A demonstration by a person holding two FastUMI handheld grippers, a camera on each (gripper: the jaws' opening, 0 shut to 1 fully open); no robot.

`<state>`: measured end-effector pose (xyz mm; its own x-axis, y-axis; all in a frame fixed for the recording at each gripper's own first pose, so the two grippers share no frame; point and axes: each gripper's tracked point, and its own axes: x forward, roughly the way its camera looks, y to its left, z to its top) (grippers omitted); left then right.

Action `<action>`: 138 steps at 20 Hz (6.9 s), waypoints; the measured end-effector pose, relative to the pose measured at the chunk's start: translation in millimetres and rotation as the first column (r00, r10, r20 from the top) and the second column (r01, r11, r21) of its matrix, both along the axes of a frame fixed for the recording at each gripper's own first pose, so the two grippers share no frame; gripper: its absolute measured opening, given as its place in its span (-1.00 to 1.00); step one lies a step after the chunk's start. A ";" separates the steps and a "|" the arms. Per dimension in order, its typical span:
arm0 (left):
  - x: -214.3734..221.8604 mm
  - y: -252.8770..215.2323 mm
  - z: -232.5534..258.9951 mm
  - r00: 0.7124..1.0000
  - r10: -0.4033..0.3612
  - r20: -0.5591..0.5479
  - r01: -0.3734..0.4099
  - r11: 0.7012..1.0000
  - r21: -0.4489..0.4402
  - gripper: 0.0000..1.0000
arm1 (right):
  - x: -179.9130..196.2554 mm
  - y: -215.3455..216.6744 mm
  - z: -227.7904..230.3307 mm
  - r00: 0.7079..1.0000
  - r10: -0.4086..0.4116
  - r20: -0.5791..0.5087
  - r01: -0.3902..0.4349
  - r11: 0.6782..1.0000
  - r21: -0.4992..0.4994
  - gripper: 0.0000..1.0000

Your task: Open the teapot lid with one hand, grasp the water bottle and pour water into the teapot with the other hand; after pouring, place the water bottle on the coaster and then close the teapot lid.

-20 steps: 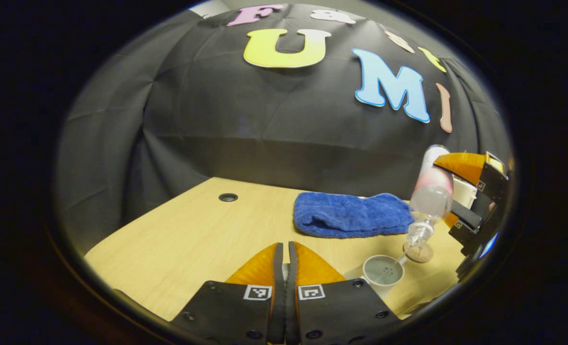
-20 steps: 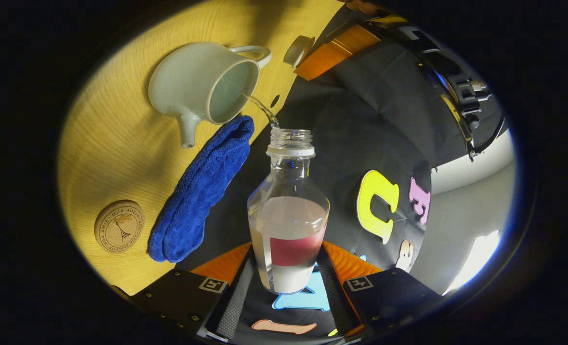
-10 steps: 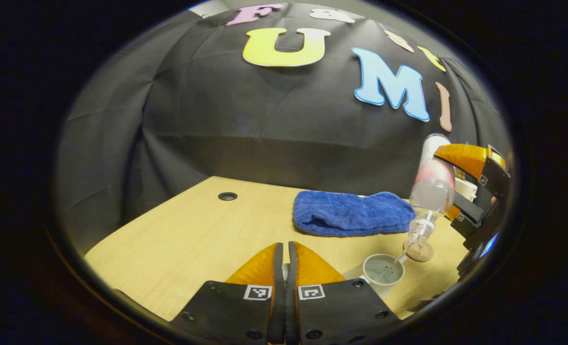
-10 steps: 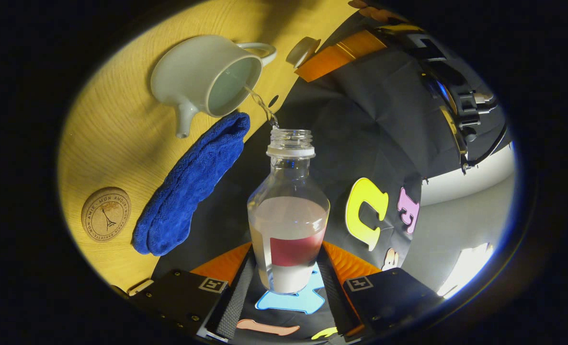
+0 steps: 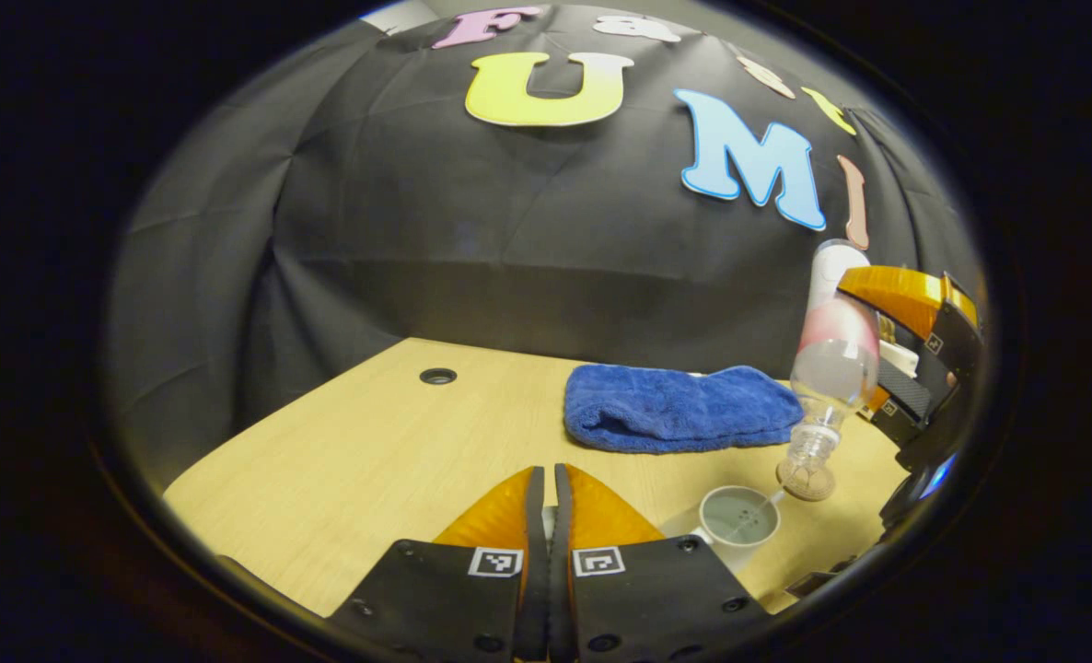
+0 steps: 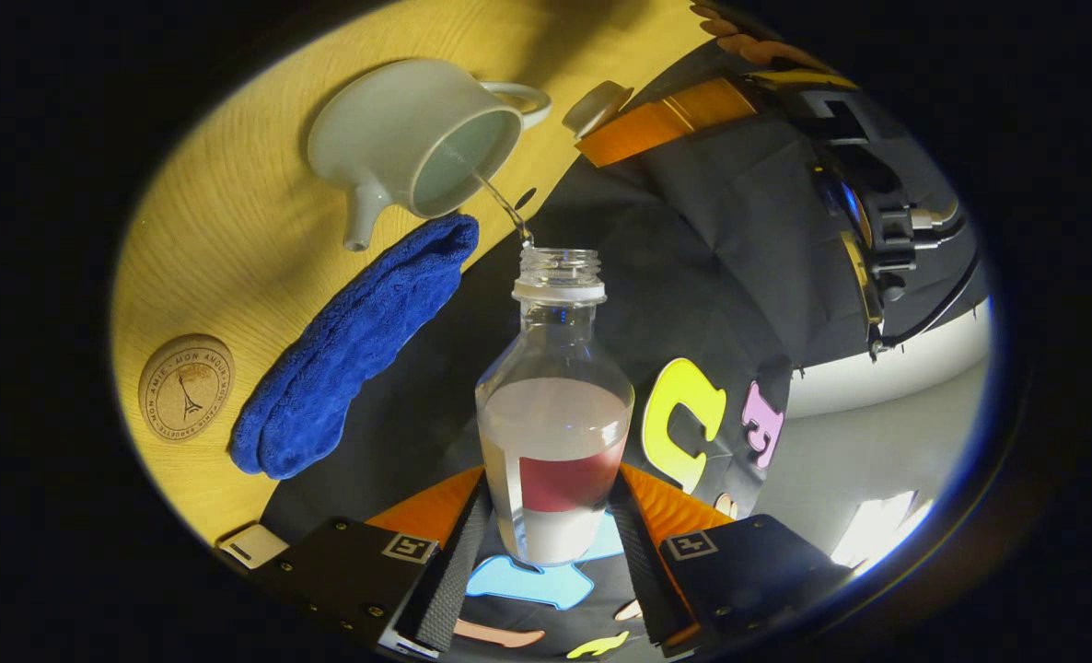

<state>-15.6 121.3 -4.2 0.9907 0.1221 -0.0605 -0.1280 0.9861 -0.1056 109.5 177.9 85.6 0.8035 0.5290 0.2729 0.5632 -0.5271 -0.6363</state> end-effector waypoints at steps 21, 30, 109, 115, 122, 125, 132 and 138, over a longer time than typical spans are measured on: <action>0.9 -1.5 -3.1 1.000 0.002 -0.011 -0.002 1.000 0.008 -0.87 | -9.7 12.9 -5.6 0.993 0.084 0.088 -0.077 0.994 -0.084 0.49; 1.2 1.3 -1.8 1.000 0.005 -0.004 -0.005 1.000 0.007 -0.89 | 10.9 -34.2 -47.2 0.929 0.093 -0.358 0.074 0.902 0.425 0.51; 24.9 -127.8 17.4 0.984 -0.178 0.029 0.172 0.975 0.138 -0.88 | -110.5 -123.3 -92.1 0.494 0.817 -0.298 0.730 -0.204 0.653 0.99; 25.2 -128.1 10.0 0.985 -0.167 0.031 0.161 0.976 0.145 -0.87 | -107.6 -127.4 -90.3 0.501 0.817 -0.287 0.728 -0.218 0.650 0.99; 21.1 -132.2 8.0 0.984 -0.173 0.030 0.167 0.976 0.143 -0.51 | -112.7 -120.7 -89.3 0.499 0.818 -0.285 0.725 -0.214 0.655 0.99; 8.2 -130.7 11.0 0.984 -0.173 0.045 0.166 0.978 0.125 -0.50 | -116.2 -120.7 -81.0 0.522 0.809 -0.269 0.701 -0.227 0.676 0.99; -45.8 -138.9 25.9 0.979 -0.176 0.098 0.162 0.978 0.134 -0.60 | -134.0 -110.1 -73.4 0.546 0.798 -0.254 0.666 -0.230 0.710 0.99; -105.8 -155.7 30.8 0.969 -0.185 0.161 0.162 0.976 0.145 -0.60 | -157.9 -113.0 -70.5 0.625 0.743 -0.241 0.609 -0.271 0.745 0.99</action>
<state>-121.5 -34.4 26.6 0.9913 -0.0570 0.1186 0.0551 0.9983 0.0193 -48.5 65.0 15.1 0.9577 0.2862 0.0307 -0.2799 0.9508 -0.1329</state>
